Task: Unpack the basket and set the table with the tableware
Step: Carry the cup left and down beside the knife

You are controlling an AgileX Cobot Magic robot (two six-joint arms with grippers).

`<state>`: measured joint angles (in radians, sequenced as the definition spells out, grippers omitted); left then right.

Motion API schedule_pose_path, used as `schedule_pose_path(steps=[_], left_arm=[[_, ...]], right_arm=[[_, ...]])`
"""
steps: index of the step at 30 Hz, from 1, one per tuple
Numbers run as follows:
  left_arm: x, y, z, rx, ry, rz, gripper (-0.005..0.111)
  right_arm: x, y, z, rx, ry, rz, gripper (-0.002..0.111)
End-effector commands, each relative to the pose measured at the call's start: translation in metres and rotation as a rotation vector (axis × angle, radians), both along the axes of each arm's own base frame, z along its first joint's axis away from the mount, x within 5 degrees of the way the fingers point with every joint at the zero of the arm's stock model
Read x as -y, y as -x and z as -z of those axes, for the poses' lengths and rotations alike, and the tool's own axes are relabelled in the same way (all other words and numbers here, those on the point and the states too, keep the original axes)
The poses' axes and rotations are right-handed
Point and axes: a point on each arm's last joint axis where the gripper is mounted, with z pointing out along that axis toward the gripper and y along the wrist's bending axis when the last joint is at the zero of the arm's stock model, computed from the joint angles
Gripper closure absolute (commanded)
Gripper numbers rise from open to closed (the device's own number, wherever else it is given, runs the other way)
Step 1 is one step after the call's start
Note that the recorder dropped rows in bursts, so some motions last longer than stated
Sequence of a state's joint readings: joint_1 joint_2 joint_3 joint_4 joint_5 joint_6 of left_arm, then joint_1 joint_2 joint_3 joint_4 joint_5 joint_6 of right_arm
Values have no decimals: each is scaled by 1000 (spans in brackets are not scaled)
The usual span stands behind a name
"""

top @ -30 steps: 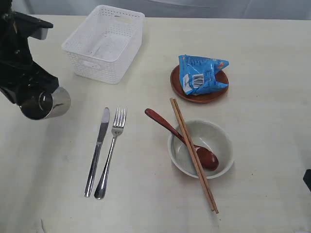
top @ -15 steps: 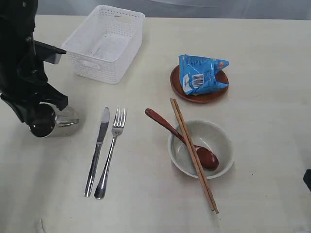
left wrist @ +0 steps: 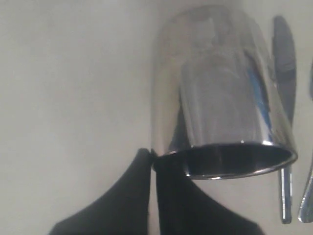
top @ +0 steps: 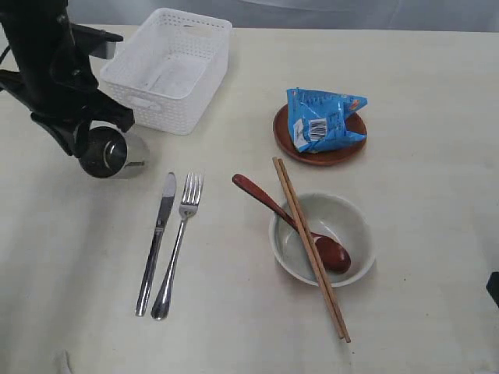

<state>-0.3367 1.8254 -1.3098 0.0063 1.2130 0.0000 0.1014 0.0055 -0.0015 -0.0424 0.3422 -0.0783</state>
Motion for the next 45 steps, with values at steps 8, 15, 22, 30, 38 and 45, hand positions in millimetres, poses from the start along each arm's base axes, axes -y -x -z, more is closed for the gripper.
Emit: schedule_pose_path(steps=[8,15,22,30,38,45], left_arm=[[0,0,1,-14,5,-24,107],[-6,-2,1,13,-65,-15,107],[-7,-2,1,14,-71,0,107],[-6,-3,4,5,-74,0,107],[-5,-6,17,-30,-86,1,107],[-4,-9,14,-15,-80,1,98]], right_arm=[[0,0,0,4,-4,8,109],[0,0,0,4,-4,8,109],[0,0,0,4,-4,8,109],[0,0,0,4,-4,8,109],[0,0,0,4,-4,8,109],[0,0,0,4,-4,8,109]])
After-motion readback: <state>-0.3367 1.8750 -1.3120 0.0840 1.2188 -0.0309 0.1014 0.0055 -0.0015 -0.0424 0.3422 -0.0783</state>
